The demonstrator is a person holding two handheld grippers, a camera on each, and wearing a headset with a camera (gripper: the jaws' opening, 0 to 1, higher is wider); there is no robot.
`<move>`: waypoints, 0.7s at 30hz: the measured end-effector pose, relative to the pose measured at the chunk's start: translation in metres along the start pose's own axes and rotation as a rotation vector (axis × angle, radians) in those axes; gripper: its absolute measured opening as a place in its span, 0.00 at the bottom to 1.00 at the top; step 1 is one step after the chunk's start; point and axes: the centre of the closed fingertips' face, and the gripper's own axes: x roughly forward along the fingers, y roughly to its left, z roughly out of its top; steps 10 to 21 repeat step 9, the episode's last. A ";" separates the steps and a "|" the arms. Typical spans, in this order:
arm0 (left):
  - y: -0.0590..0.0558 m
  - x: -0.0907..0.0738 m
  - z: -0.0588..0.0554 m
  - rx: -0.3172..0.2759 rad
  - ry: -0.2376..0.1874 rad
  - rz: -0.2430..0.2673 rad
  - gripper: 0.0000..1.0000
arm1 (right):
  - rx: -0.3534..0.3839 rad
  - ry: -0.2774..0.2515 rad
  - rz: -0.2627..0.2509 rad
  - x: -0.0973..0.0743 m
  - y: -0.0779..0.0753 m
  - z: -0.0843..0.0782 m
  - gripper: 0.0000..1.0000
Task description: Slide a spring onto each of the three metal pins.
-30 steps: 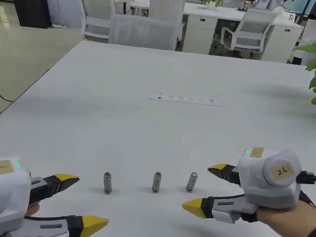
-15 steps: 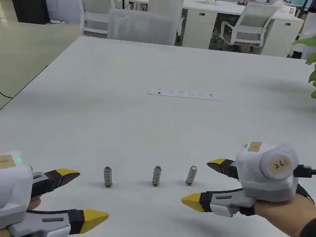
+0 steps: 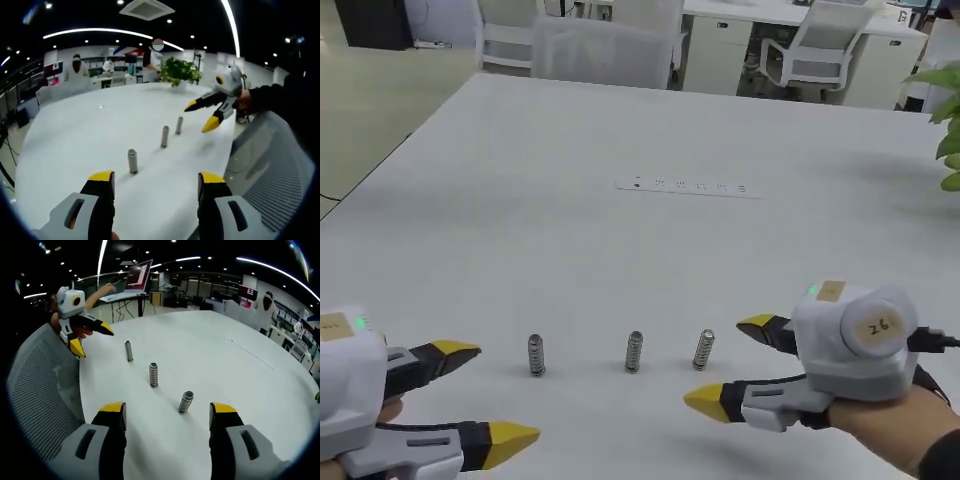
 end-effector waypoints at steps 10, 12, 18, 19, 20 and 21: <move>-0.001 -0.001 0.000 0.009 0.006 -0.003 0.63 | 0.000 0.000 -0.005 -0.001 0.000 0.000 0.67; -0.001 -0.001 0.000 0.009 0.006 -0.003 0.63 | 0.000 0.000 -0.005 -0.001 0.000 0.000 0.67; -0.001 -0.001 0.000 0.009 0.006 -0.003 0.63 | 0.000 0.000 -0.005 -0.001 0.000 0.000 0.67; -0.001 -0.001 0.000 0.009 0.006 -0.003 0.63 | 0.000 0.000 -0.005 -0.001 0.000 0.000 0.67; -0.001 -0.001 0.000 0.009 0.006 -0.003 0.63 | 0.000 0.000 -0.005 -0.001 0.000 0.000 0.67; -0.001 -0.001 0.000 0.009 0.006 -0.003 0.63 | 0.000 0.000 -0.005 -0.001 0.000 0.000 0.67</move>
